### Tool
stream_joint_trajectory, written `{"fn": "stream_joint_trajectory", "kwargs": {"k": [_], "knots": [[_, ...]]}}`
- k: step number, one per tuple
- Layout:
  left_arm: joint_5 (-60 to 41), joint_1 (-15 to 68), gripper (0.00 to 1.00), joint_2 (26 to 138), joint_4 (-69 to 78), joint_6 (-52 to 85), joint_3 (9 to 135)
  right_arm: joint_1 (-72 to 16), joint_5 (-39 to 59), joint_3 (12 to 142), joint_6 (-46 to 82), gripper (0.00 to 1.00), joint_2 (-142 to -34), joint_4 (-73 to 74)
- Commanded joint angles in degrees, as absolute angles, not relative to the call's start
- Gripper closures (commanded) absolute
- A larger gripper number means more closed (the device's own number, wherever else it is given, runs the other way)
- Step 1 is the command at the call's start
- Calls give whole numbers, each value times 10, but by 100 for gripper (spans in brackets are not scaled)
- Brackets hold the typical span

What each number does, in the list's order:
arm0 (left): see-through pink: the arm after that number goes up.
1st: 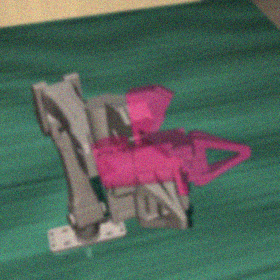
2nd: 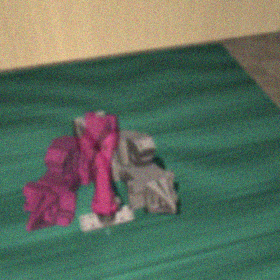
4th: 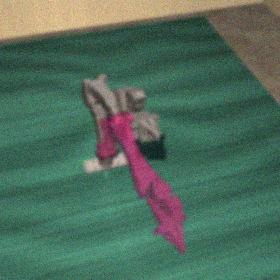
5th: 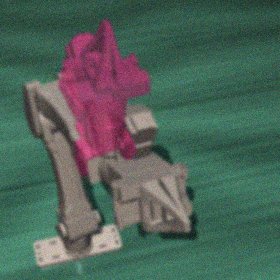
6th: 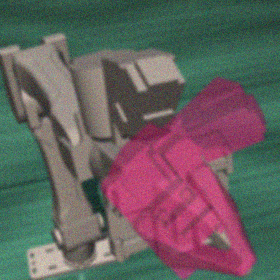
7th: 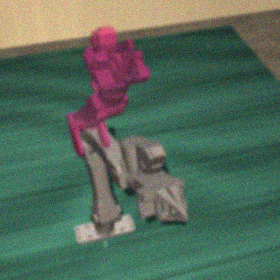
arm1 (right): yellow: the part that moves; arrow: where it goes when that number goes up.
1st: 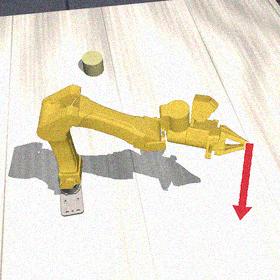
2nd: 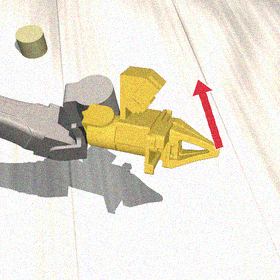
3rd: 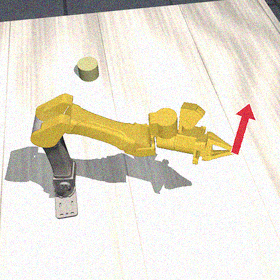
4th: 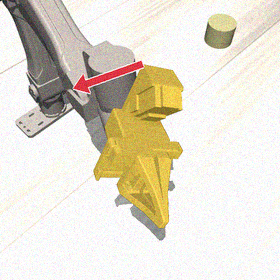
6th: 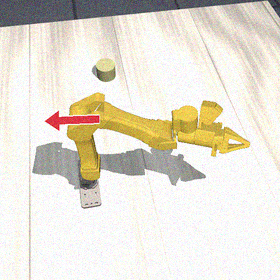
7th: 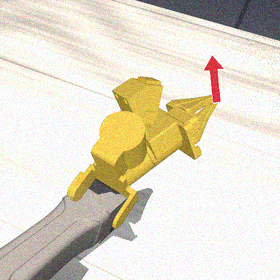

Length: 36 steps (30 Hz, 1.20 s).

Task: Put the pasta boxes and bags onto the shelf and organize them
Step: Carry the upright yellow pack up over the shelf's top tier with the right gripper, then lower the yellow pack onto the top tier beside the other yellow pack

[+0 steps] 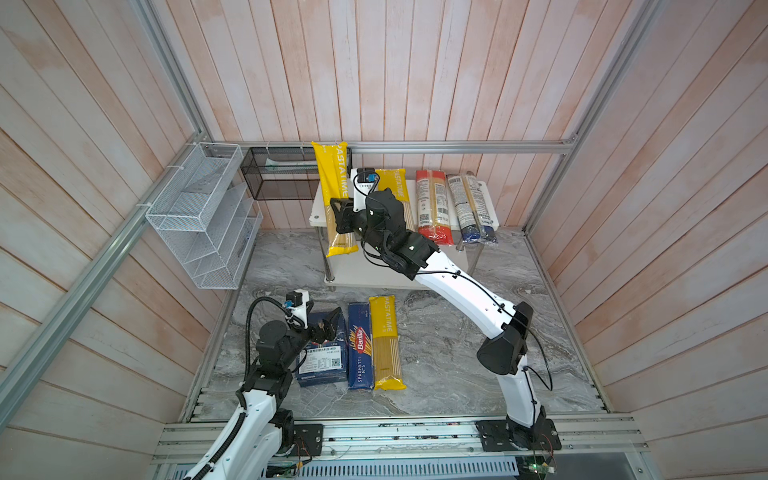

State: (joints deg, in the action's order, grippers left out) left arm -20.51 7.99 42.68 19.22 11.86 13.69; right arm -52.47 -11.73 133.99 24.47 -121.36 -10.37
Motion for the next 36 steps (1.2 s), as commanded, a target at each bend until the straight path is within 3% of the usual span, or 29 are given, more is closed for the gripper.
{"fn": "stream_joint_trajectory", "kwargs": {"k": [1, 19, 22, 36], "knots": [[-199, 77, 0, 426, 192, 122, 133, -510, -124, 1381, 273, 83, -1203, -44], [-199, 77, 0, 426, 192, 122, 132, -474, -139, 1383, 325, 83, -1216, -78], [-199, 77, 0, 426, 192, 122, 132, -474, -149, 1383, 325, 78, -1215, -79], [-200, 77, 0, 426, 192, 121, 133, -469, -159, 1386, 337, 70, -1222, -70]]}}
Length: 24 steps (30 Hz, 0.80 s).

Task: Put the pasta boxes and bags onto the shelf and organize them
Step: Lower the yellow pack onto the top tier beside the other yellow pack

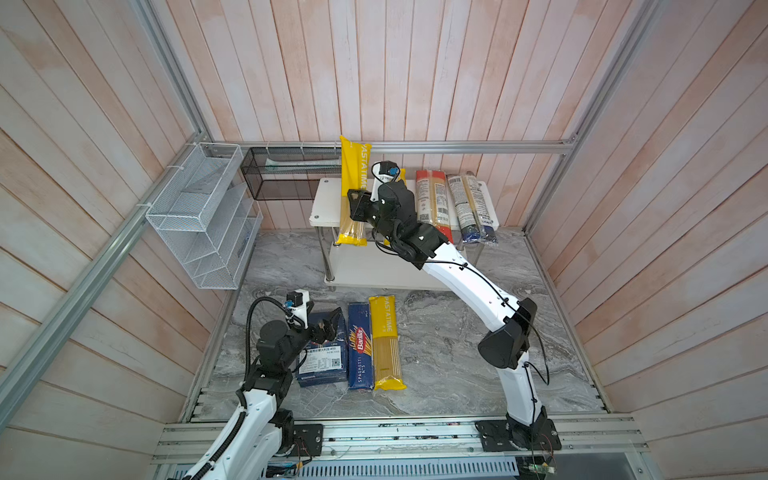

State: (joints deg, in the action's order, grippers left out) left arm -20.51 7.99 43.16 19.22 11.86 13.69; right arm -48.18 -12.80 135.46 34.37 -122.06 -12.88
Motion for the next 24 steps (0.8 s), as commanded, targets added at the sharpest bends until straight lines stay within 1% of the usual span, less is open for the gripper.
{"fn": "stream_joint_trajectory", "kwargs": {"k": [1, 10, 24], "knots": [[-200, 78, 0, 426, 192, 121, 133, -469, -159, 1386, 337, 68, -1222, -69], [-201, 77, 0, 424, 193, 122, 132, -468, -159, 1396, 329, 68, -1223, -85], [-199, 78, 0, 421, 192, 123, 131, -468, -162, 1398, 333, 68, -1232, -70]]}}
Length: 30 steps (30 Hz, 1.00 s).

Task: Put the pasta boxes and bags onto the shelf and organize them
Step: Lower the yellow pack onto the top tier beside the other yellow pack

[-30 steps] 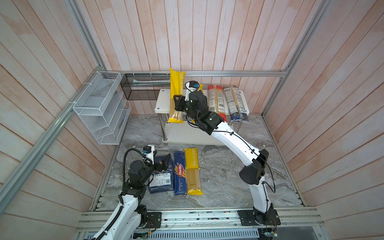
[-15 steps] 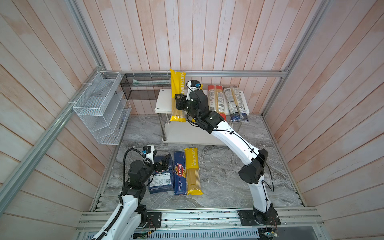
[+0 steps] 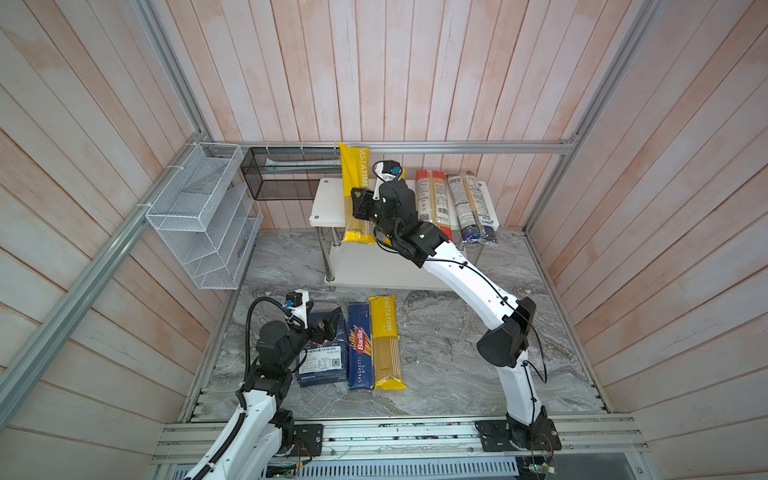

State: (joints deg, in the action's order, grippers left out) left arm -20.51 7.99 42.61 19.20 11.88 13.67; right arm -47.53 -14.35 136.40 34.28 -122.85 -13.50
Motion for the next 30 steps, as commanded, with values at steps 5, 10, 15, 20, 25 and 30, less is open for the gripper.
{"fn": "stream_joint_trajectory", "kwargs": {"k": [5, 10, 15, 20, 25, 30], "knots": [[-197, 78, 0, 422, 192, 123, 131, -468, -168, 1402, 332, 67, -1235, -66], [-198, 77, 0, 423, 192, 122, 131, -468, -166, 1419, 329, 67, -1245, -70], [-196, 77, 0, 421, 193, 124, 131, -468, -161, 1432, 329, 67, -1254, -71], [-197, 77, 0, 422, 192, 123, 131, -468, -162, 1440, 327, 63, -1255, -79], [-196, 78, 0, 423, 193, 124, 132, -468, -159, 1444, 321, 59, -1250, -73], [-198, 78, 0, 426, 192, 122, 132, -472, -149, 1449, 298, 56, -1233, -93]]}}
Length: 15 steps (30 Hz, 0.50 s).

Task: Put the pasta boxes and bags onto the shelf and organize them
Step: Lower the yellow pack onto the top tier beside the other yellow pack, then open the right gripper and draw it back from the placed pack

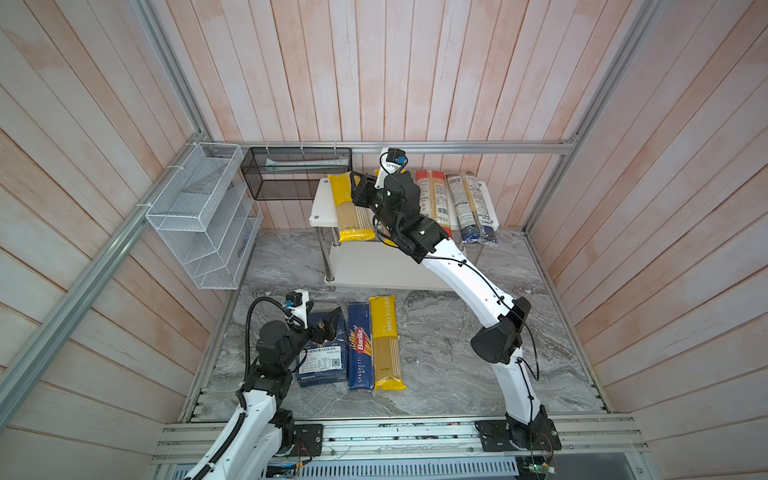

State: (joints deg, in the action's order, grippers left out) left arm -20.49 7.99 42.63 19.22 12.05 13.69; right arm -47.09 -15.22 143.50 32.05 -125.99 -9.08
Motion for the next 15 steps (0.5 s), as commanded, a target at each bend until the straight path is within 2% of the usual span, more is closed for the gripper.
{"fn": "stream_joint_trajectory", "kwargs": {"k": [1, 7, 15], "knots": [[-197, 77, 0, 426, 192, 122, 133, -474, -143, 1448, 289, 55, -1227, -99], [-200, 77, 0, 423, 192, 122, 131, -498, -99, 1428, 201, 55, -1177, -158], [-199, 78, 0, 424, 192, 122, 133, -537, -1, 1283, 148, 56, -1064, -217]]}}
